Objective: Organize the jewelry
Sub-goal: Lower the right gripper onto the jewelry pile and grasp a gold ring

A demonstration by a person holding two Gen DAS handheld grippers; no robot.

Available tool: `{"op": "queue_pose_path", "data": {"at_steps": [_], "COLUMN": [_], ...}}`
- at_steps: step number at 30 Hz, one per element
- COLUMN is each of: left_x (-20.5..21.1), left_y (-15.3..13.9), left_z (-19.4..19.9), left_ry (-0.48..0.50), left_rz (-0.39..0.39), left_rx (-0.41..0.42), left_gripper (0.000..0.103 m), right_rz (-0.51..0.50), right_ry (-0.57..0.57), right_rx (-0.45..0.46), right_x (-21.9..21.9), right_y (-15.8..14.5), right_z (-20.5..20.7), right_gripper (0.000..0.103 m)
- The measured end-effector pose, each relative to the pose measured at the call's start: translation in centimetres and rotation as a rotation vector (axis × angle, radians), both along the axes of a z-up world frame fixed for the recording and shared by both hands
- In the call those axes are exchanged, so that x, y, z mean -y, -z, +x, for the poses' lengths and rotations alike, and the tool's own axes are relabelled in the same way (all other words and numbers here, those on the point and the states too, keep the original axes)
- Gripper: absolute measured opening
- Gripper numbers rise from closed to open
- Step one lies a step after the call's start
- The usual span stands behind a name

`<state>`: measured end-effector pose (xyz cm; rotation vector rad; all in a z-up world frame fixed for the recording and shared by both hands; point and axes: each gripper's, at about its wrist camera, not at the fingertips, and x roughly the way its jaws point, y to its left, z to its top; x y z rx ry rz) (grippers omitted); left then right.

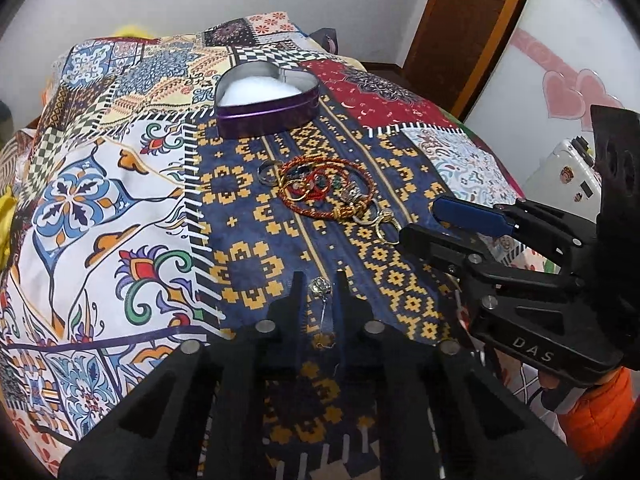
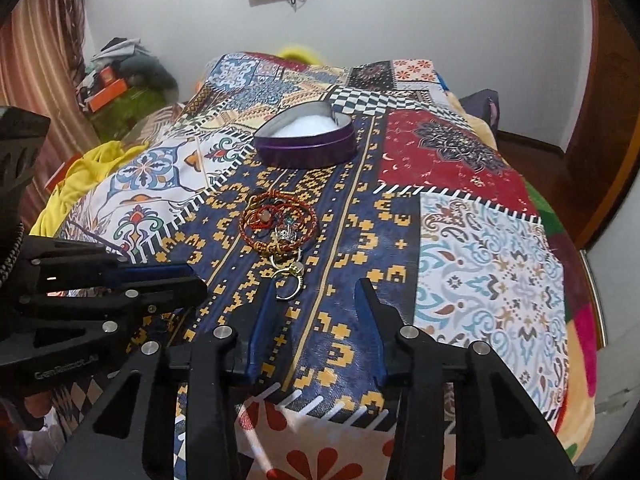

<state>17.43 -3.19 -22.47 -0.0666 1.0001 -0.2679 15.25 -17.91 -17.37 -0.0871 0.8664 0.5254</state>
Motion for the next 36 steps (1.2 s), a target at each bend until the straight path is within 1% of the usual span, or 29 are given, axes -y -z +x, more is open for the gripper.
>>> {"op": "queue_pose_path", "data": {"at_steps": [8,12,16,20,21,22,24,31,34,36], "left_x": [-0.7,-1.3,-1.8,-2.0,-2.0,-2.1,-2.2,-2.8,-3.0,-3.0], "left_y": [-0.2,-0.6,-0.9,-1.4,-1.5,-1.7,-2.2,-3.6,-3.9,-3.8], "left_z": [-0.1,-0.1,-0.1,-0.2,-0.3,-0.4,-0.4,-0.8,-1.1,-1.3], "left_ry": [-0.023,-0.042,-0.053,-0.06,-0.062,-0.063,-0.067,-0.091,-0.094,-0.094], "left_rz": [-0.009,-0.017,-0.02,-0.024,-0.023,-0.023,-0.021,-0.021,-0.02,-0.021], "left_rx": [0.02,0.034,0.044,0.056,0.062,0.068,0.082,0.122,0.128,0.128], "left_gripper": [0.009,0.009,0.009,0.009,0.009,0.009,0.009,0.009,0.009,0.009], "right_rz": [0.003,-0.016,-0.042,-0.049,-0.048,-0.049,-0.04,-0.041,-0.007,0.0], "right_ry": [-0.04,-0.053,-0.058,-0.054,-0.052,-0.049,-0.043,-0.018,-0.009,0.008], "right_rx": [-0.004,0.003,0.013,0.009,0.009,0.005,-0.003,0.016,-0.022,-0.057], "right_x": [-1.1,-1.9,-2.4,-2.5,-2.4,-2.3,-2.1,-1.6,-0.7,-0.3], "right_y": [0.4,0.8,1.2,0.9,0.8,0.7,0.4,-0.6,-0.7,-0.6], "right_z": [0.5,0.5,0.6,0.6,0.6,0.7,0.8,0.4,0.5,0.7], "right_gripper": [0.037,0.036,0.017,0.014,0.008,0.007,0.006,0.006,0.007,0.011]}}
